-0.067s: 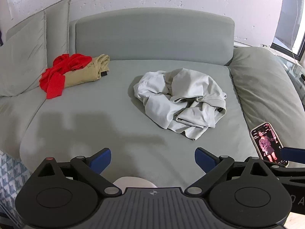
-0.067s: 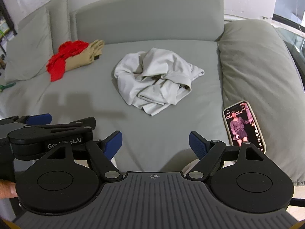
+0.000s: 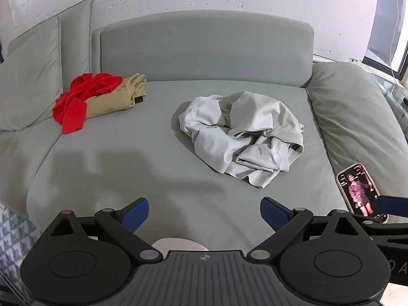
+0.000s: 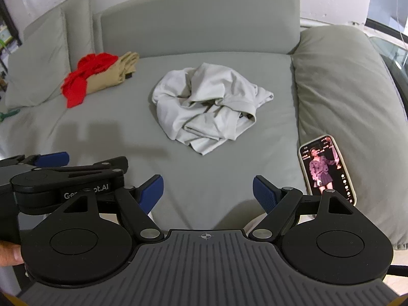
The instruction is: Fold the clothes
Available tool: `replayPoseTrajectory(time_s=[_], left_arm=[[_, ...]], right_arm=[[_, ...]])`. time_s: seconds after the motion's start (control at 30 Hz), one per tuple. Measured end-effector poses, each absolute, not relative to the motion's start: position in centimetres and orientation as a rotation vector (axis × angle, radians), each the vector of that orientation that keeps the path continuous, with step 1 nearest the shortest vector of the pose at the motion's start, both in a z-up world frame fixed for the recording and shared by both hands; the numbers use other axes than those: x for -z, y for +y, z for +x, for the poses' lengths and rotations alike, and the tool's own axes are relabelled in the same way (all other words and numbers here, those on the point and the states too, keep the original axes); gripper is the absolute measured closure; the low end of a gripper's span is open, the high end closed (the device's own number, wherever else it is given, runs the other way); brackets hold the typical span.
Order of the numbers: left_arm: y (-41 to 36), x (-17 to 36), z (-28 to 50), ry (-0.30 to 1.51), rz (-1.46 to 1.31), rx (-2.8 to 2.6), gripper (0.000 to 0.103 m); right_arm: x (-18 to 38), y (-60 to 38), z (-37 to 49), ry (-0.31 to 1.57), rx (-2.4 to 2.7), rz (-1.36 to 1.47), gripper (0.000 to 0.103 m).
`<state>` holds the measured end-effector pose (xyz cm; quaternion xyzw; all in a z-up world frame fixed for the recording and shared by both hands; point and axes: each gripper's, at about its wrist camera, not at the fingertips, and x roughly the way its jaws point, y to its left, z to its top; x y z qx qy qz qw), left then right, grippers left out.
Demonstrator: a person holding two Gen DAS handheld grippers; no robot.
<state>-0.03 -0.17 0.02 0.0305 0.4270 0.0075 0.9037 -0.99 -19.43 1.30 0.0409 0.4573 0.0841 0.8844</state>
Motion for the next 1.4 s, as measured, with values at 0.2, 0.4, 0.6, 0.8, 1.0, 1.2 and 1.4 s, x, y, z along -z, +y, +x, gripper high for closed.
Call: replayPoseTrajectory(time_s=[0.2, 0.4, 0.6, 0.8, 1.0, 1.2, 1.4], left_arm=[[-1.1, 0.6, 1.0, 0.887, 0.110, -0.024, 0.009], [-1.3, 1.1, 1.0, 0.886, 0.088, -0.010, 0.009], [-1.0, 1.4, 1.1, 0.908, 0.084, -0.022, 0.009], [-0.8, 1.3, 0.9, 0.909, 0.077, -0.030, 0.009], [-0.8, 1.3, 0.8, 0.910, 0.076, -0.023, 0.009], [-0.7, 1.3, 0.7, 0.909, 0.072, -0.018, 0.009], [-0.7, 1.2, 0.7, 0.908, 0.073, -0.017, 0.009]], right_arm=[[-0.8, -19.7, -0.2, 0.996, -0.172, 0.088, 0.021], [-0.8, -20.1, 0.1, 0.985, -0.160, 0.105, 0.021], [-0.1, -19.7, 0.2, 0.999, -0.155, 0.088, 0.021], [-0.1, -19.5, 0.2, 0.996, -0.168, 0.076, 0.021], [-0.1, -19.6, 0.0, 0.999, -0.169, 0.082, 0.021], [-0.2, -19.4, -0.2, 0.995, -0.164, 0.074, 0.021], [-0.2, -19.3, -0.3, 0.993, -0.163, 0.073, 0.021]])
